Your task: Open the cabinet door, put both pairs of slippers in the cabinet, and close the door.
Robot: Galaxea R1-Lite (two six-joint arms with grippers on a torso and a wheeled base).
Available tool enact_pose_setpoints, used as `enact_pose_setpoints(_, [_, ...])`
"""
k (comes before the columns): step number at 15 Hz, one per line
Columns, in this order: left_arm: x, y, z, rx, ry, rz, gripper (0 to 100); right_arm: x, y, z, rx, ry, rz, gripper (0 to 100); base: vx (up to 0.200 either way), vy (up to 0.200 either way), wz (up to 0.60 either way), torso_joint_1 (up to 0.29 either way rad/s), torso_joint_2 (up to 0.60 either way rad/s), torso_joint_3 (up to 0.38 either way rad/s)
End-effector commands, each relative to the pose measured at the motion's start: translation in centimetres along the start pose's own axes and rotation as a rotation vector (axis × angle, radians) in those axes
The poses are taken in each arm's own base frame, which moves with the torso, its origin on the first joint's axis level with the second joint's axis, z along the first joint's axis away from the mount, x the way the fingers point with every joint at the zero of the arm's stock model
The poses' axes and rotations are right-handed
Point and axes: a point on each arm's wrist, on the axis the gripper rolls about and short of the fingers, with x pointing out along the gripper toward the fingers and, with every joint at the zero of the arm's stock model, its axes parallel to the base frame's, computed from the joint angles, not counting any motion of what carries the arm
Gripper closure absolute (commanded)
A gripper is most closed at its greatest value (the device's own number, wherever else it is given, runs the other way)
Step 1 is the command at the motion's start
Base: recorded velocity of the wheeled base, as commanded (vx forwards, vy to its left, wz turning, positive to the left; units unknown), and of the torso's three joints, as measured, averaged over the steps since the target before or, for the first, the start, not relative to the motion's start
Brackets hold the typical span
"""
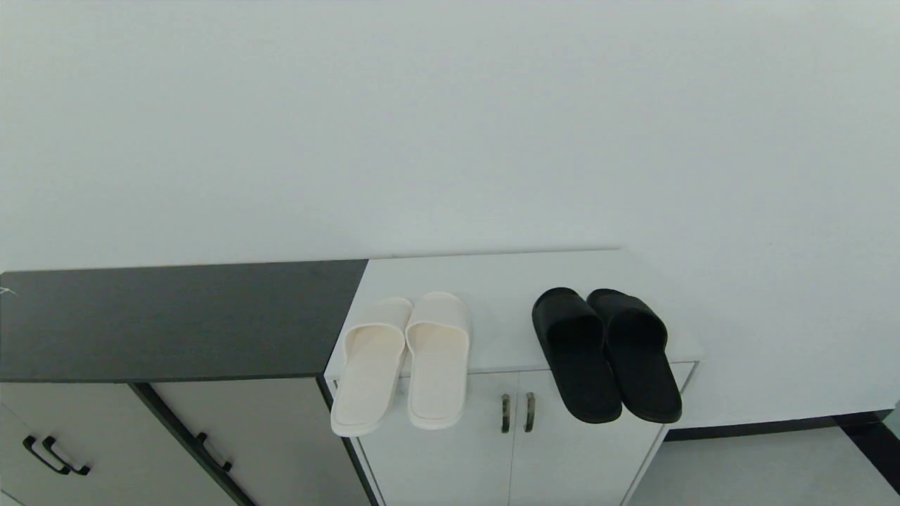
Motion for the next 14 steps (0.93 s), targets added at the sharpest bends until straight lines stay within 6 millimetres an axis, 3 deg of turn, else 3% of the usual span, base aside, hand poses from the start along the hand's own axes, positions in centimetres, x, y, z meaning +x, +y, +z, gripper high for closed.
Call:
enact_pose_setpoints(1, [0.0,0.0,0.0,0.0,0.002,-0.003,100,6.0,0.8,-1.7,0.029,0.228,0.074,0,0.0,0.0,0.0,0.0,0.0,0.0])
enact_pose_setpoints(4, [0.0,0.0,0.0,0.0,0.002,-0.002,100,8.8,6.1,-2.4,0.041,0.173,0.046,0,0.0,0.0,0.0,0.0,0.0,0.0])
enact_pose_setpoints(5, [0.0,0.0,0.0,0.0,0.002,-0.002,100,9.6,6.9,-2.6,0.035,0.168,0.018,0,0.0,0.0,0.0,0.0,0.0,0.0])
enact_pose_setpoints(9, [0.0,0.0,0.0,0.0,0.002,-0.002,100,13.4,8.3,-3.2,0.076,0.158,-0.124,0,0.0,0.0,0.0,0.0,0.0,0.0])
enact_pose_setpoints(14, [0.0,0.0,0.0,0.002,0.002,-0.003,100,18.3,9.4,-6.5,0.076,0.199,-0.215,0,0.0,0.0,0.0,0.0,0.0,0.0])
